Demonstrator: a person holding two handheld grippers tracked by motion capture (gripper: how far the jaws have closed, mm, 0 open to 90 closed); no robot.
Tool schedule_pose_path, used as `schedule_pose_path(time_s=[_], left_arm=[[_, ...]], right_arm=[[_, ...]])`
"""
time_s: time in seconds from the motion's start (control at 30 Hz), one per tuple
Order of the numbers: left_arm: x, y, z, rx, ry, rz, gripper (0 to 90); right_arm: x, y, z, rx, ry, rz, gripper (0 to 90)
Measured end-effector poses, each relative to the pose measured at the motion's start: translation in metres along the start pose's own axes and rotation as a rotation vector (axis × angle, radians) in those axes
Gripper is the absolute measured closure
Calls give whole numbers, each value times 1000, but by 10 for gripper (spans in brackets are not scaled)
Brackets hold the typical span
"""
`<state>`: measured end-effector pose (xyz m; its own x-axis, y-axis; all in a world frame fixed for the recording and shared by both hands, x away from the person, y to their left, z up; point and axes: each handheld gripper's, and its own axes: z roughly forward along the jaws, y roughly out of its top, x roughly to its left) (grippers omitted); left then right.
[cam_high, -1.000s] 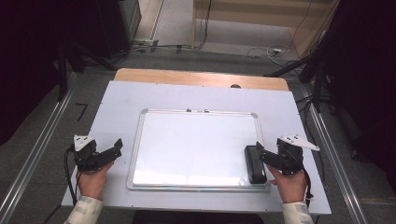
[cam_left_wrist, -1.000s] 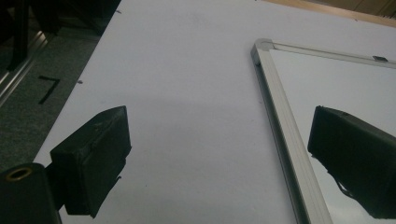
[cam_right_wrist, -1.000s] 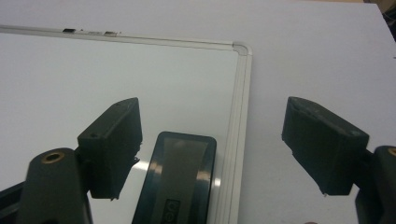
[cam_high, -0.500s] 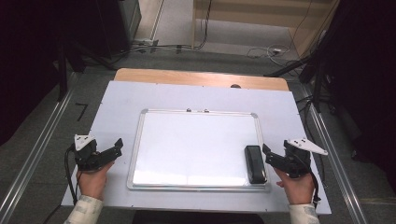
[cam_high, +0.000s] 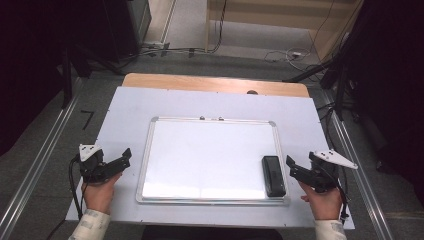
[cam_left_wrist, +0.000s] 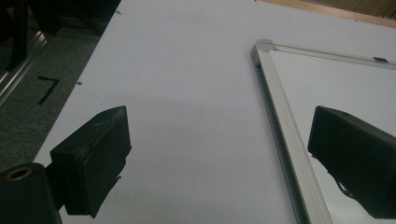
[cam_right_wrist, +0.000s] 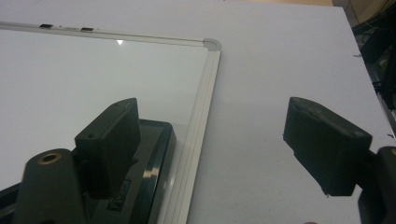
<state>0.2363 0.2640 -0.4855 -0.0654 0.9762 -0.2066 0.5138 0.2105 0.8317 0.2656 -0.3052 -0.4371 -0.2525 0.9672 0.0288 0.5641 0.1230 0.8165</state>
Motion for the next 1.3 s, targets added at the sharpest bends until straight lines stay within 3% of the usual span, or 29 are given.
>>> schedule_pose_path(time_s=[0.67,1.3], left_arm=[[0,0,0,-1,-2,2,63],[-1,0,0,-1,-3,2,63]], right_arm=[[-17,-8,-3,-1,-33,11,176],[-42,-17,-3,23,-71,36,176]])
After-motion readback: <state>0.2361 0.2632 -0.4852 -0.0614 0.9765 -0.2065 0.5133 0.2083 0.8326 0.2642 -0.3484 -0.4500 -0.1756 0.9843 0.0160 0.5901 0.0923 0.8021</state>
